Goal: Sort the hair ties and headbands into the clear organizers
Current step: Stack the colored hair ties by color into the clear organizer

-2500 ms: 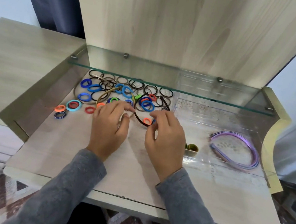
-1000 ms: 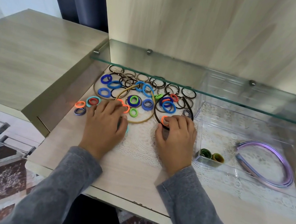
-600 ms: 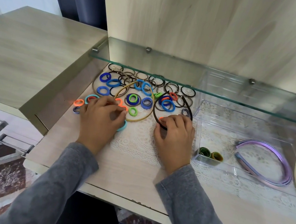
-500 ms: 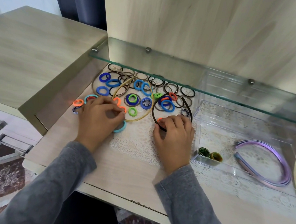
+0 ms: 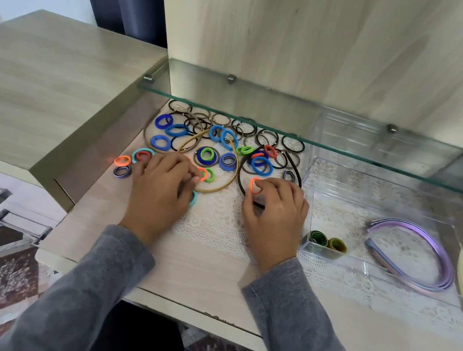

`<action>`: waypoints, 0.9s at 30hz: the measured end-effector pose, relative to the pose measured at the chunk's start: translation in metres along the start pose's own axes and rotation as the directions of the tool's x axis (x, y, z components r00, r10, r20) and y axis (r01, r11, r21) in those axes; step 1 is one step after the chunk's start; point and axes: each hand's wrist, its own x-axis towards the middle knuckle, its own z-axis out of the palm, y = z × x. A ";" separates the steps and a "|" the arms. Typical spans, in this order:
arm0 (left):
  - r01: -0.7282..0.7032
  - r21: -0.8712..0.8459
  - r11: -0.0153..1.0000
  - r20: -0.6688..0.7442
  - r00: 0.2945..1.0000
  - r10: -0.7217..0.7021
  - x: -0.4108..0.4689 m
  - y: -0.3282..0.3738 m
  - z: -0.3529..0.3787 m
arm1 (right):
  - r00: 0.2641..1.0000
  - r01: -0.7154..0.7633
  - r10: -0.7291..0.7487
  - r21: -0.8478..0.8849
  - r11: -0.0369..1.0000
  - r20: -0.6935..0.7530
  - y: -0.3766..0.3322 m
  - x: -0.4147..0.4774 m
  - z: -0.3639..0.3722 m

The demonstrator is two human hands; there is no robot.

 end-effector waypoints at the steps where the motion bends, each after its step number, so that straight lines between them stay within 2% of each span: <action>1: -0.044 0.013 0.999 -0.023 0.999 0.044 -0.001 0.001 -0.001 | 1.000 0.005 -0.005 -0.005 1.000 -0.010 0.000 0.000 0.000; 6: -0.222 -0.043 0.974 -0.036 0.975 0.221 -0.008 0.005 -0.007 | 0.999 0.022 -0.023 -0.006 1.000 -0.035 0.001 0.001 -0.002; 12: -0.339 -0.127 0.932 0.094 0.931 0.352 -0.023 0.006 -0.016 | 0.999 0.047 -0.045 0.110 0.993 -0.016 0.002 0.001 -0.002; 19: -0.334 -0.077 0.940 0.172 0.924 0.342 -0.030 0.006 -0.018 | 0.983 0.162 -0.181 0.276 0.947 0.043 0.000 0.001 -0.003; 23: -0.335 -0.064 0.940 0.171 0.924 0.341 -0.029 0.005 -0.016 | 0.968 0.159 -0.221 0.381 0.911 0.123 -0.004 0.002 -0.009; 27: -0.310 -0.073 0.948 0.123 0.940 0.317 -0.028 0.006 -0.018 | 0.949 0.175 -0.264 0.408 0.896 0.173 -0.008 0.001 -0.013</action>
